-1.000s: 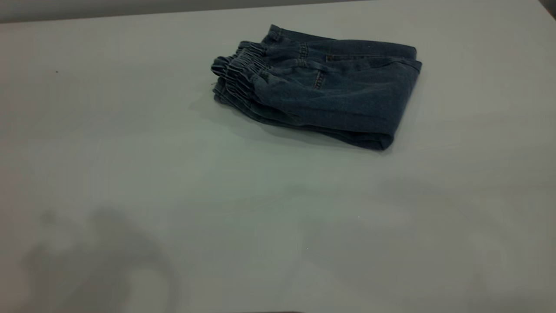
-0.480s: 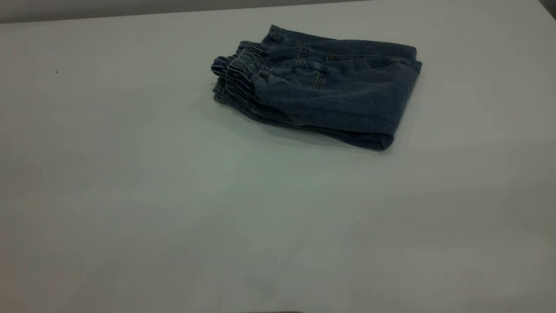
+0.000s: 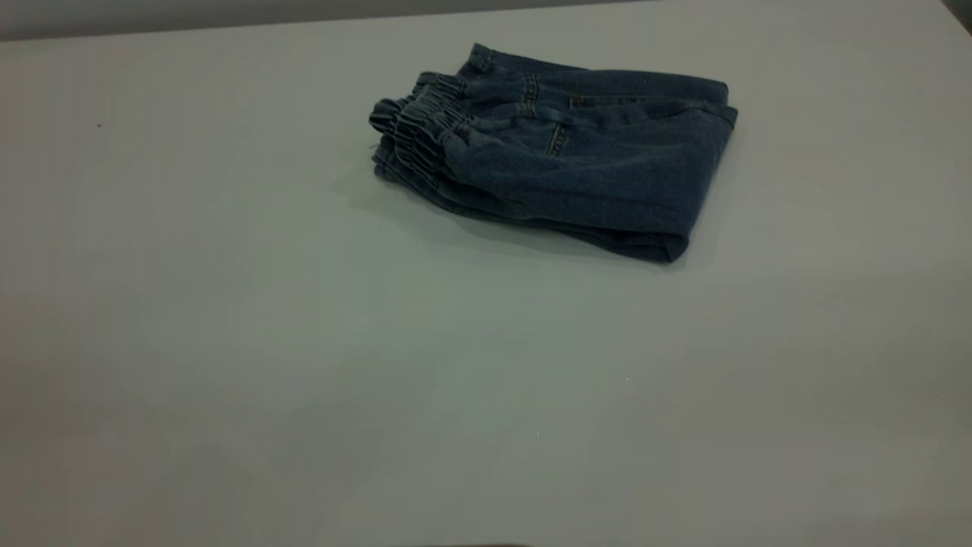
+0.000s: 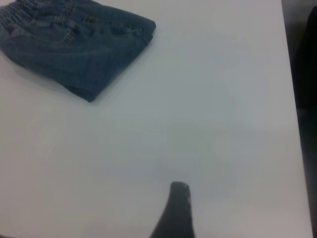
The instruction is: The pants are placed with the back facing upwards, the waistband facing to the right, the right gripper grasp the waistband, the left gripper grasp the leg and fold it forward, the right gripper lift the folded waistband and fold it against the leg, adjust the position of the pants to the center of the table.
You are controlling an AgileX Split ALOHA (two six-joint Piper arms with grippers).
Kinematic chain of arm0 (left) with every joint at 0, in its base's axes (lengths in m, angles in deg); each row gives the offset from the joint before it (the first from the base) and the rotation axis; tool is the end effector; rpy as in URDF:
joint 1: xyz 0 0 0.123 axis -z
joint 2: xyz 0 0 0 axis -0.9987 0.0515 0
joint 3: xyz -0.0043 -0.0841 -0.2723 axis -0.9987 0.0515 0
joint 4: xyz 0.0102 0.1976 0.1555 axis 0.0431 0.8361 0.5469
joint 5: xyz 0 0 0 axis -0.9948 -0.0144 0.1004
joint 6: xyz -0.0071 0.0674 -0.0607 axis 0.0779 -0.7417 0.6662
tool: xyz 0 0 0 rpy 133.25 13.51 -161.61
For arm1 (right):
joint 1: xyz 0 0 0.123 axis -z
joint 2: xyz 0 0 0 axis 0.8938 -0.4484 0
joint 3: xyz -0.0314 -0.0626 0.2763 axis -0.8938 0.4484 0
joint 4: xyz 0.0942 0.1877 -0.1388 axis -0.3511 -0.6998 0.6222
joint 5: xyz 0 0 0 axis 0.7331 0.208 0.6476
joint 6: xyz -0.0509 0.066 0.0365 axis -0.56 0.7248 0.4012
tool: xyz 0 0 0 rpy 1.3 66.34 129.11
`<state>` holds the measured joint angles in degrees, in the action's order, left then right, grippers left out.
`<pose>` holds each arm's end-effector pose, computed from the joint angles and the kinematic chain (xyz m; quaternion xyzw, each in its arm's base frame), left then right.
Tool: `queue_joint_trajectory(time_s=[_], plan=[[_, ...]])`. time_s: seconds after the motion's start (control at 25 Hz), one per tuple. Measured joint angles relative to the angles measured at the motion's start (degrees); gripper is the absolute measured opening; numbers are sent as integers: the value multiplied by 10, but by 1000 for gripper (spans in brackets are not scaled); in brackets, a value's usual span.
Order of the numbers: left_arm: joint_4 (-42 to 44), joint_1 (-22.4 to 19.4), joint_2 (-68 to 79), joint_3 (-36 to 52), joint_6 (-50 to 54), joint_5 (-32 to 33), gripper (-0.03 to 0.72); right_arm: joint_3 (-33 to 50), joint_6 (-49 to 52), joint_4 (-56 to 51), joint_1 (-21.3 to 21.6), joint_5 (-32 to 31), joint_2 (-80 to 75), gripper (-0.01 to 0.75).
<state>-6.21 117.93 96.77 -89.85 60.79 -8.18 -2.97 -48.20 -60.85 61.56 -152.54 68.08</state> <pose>0.0205 -0.0111 0.3095 0.2666 0.8699 -0.0935 0.4043 -0.0075 0.0070 0.2648 -0.0374 0.8791 0.0404 0.4735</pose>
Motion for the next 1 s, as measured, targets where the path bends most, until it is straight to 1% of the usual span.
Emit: queue_joint_trajectory(time_s=[0.28, 0.48, 1.0], plan=[[0, 0, -40, 51, 36, -3, 343, 3, 0, 0, 0, 7, 6, 586], [0, 0, -40, 90, 39, -23, 343, 3, 0, 0, 0, 7, 6, 586], [2, 0, -40, 94, 38, -29, 343, 3, 0, 0, 0, 7, 6, 586]])
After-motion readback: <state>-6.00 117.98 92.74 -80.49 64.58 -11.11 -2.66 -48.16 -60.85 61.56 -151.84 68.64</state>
